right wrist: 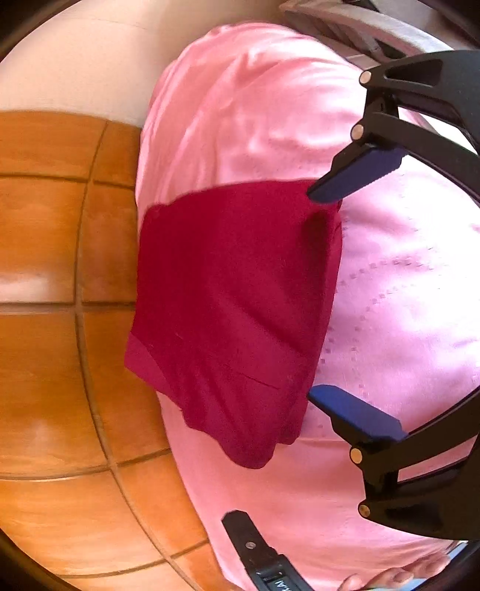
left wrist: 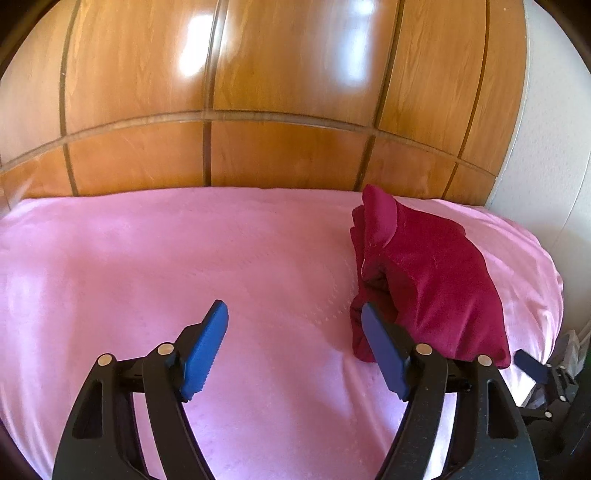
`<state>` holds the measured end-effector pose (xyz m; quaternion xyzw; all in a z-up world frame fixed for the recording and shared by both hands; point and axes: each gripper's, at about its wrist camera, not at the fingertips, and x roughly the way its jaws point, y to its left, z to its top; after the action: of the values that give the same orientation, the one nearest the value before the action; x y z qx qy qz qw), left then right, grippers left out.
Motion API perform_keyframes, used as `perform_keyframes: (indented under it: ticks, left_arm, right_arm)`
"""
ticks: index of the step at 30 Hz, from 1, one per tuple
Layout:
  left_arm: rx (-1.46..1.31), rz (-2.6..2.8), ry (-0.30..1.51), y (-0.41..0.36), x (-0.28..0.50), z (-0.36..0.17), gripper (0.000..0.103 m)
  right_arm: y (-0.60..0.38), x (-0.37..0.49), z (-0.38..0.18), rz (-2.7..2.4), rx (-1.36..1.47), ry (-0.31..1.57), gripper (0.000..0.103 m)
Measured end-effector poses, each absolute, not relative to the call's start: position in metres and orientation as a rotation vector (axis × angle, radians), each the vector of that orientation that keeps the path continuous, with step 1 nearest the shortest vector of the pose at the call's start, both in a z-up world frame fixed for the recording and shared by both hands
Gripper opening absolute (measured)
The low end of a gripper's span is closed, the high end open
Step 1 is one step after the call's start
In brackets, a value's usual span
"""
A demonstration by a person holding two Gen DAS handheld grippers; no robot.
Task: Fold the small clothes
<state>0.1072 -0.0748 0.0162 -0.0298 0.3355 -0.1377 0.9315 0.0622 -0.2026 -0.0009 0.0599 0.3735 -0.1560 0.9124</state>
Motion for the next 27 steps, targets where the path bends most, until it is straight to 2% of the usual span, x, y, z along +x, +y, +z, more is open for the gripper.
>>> perform_keyframes:
  ticks: [3, 12, 18, 20, 27]
  left_arm:
    - [-0.053, -0.263, 0.682, -0.072, 0.101, 0.017, 0.08]
    - [-0.047, -0.231, 0.666, -0.061, 0.084, 0.02, 0.087]
    - [-0.03, -0.218, 0.655, -0.057, 0.076, 0.021, 0.09]
    - [-0.026, -0.212, 0.65, -0.056, 0.072, 0.022, 0.095]
    - [0.0, -0.213, 0.63, -0.058, 0.064, 0.026, 0.099]
  right_arm:
    - [-0.204, 0.055, 0.01, -0.368, 0.131, 0.722, 0.101]
    - [-0.198, 0.039, 0.028, -0.427, 0.106, 0.629, 0.101]
    - [-0.191, 0.03, 0.023, -0.431, 0.117, 0.649, 0.101]
    - [-0.188, 0.026, 0.022, -0.424, 0.117, 0.651, 0.101]
    - [-0.185, 0.021, 0.026, -0.426, 0.12, 0.623, 0.101]
